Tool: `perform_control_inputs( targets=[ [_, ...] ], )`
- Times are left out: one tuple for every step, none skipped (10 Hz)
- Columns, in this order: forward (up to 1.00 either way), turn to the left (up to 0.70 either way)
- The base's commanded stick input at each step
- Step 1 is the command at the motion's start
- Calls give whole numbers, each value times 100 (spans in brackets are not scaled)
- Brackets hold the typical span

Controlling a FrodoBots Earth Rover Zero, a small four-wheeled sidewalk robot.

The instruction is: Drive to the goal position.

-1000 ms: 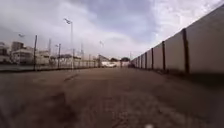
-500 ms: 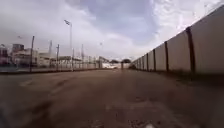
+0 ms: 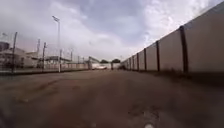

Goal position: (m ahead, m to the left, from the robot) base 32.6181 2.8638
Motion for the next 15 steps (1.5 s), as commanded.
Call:
perform_control_inputs(
  targets=[
    [100,0],
    [100,0],
    [100,0],
    [100,0],
    [100,0],
    [100,0],
    [100,0],
    [100,0],
    [100,0],
    [100,0],
    [100,0],
    [100,0],
    [100,0],
    [100,0],
    [100,0]
  ],
)
